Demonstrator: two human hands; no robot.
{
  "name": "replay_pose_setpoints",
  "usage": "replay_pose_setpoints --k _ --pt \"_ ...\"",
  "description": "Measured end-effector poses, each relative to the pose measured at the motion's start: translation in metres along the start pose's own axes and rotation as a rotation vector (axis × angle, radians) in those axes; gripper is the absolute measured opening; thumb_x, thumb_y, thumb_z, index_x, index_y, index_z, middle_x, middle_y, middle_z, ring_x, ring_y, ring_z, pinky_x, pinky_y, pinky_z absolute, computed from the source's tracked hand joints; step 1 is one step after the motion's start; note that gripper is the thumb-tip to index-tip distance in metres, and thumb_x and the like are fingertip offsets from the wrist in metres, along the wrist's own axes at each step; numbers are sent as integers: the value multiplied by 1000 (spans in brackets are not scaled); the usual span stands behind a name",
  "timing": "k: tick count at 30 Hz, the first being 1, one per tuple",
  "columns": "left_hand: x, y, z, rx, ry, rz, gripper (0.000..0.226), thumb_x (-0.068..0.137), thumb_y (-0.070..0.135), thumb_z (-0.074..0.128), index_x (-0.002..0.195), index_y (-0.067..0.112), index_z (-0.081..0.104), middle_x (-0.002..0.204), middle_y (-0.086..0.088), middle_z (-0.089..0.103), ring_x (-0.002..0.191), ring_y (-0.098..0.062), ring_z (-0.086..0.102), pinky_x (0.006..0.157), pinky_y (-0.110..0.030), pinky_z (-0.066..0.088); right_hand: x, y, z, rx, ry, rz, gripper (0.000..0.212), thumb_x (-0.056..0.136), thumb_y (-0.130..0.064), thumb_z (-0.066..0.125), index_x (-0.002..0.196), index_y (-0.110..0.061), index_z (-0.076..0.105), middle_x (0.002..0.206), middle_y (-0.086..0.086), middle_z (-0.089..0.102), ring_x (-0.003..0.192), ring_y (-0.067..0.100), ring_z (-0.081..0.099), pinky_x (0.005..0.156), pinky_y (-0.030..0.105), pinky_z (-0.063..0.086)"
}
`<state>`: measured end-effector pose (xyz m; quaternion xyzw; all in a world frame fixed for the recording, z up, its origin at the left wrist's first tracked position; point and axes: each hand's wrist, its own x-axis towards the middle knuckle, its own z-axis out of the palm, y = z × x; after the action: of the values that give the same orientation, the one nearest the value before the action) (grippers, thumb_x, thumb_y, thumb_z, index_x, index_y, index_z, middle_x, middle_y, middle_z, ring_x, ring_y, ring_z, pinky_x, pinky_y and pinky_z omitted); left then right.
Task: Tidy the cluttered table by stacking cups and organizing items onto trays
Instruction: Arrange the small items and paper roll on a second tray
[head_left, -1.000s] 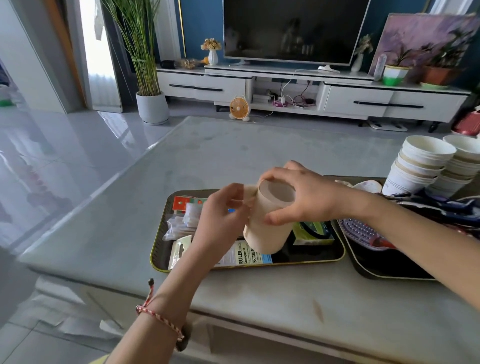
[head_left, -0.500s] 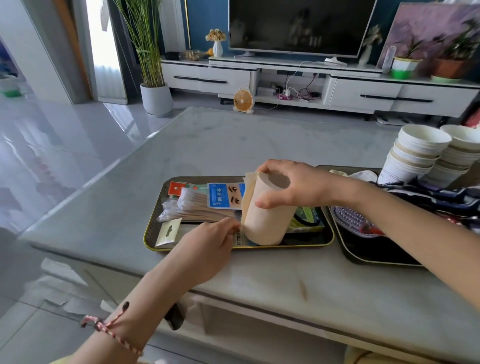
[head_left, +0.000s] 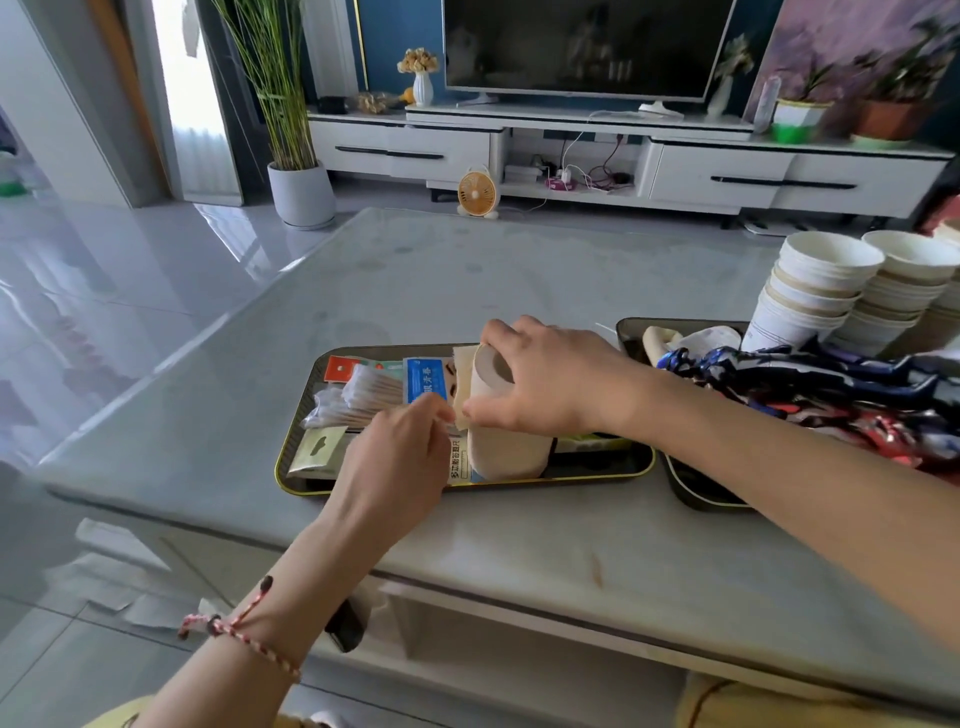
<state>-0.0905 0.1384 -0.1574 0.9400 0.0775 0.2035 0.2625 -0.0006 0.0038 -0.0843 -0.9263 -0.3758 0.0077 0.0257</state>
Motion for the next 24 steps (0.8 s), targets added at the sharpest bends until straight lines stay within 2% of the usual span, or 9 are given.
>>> replay_pose_setpoints --k 3,5,7,10,13,16,20,22,24 --pt "9 4 -2 -141 112 -75 17 90 9 44 84 16 58 62 8 54 51 -7 47 50 -24 36 -4 1 -7 143 -141 37 84 74 -80 34 141 -29 23 144 6 30 132 25 32 100 42 33" --pt "16 8 -6 -188 187 -92 19 89 5 47 84 19 59 64 9 55 58 -5 49 51 -19 32 1 8 -20 376 -161 23 85 76 -76 30 145 -26 21 149 7 27 135 23 30 103 37 30" --pt "24 12 -8 -242 234 -126 20 88 4 48 92 14 64 75 2 62 70 -10 54 56 -18 32 16 25 -30 520 -15 73 71 85 -65 36 140 -20 33 140 6 42 123 21 44 92 28 34" --pt "38 14 -10 -289 233 -188 21 88 4 46 97 10 64 89 -3 65 84 -20 58 67 -22 37 49 62 -28 536 245 250 33 93 -32 52 113 -6 57 102 4 55 91 17 52 75 24 36" --pt "51 11 -10 -316 222 -238 24 89 4 43 99 11 63 92 -2 64 89 -19 60 62 -15 35 76 95 -10 600 282 454 23 87 -5 49 100 8 62 98 18 65 82 19 52 69 28 41" --pt "65 7 -11 -340 197 -270 23 90 6 43 98 15 63 92 0 63 89 -18 61 57 -17 36 89 111 13 386 279 529 23 88 -1 46 100 -1 66 109 17 64 98 30 59 83 31 48" --pt "75 0 -8 -364 154 -290 21 90 7 44 94 18 61 91 -1 64 71 -12 60 48 -8 40 103 110 46 -47 42 563 12 84 4 46 80 -6 52 100 15 61 88 30 54 76 33 39" --pt "79 -4 -7 -349 141 -300 22 90 7 44 97 16 63 89 -1 63 69 -11 58 49 -2 38 114 110 51 -125 -7 601 15 83 1 50 92 -10 55 107 12 61 99 30 56 82 34 37" --pt "81 -6 -7 -328 134 -305 24 89 7 44 99 15 65 89 0 63 80 -14 58 51 -2 37 125 113 52 -145 17 624 21 83 1 51 99 -11 58 110 11 61 103 29 57 79 31 37"
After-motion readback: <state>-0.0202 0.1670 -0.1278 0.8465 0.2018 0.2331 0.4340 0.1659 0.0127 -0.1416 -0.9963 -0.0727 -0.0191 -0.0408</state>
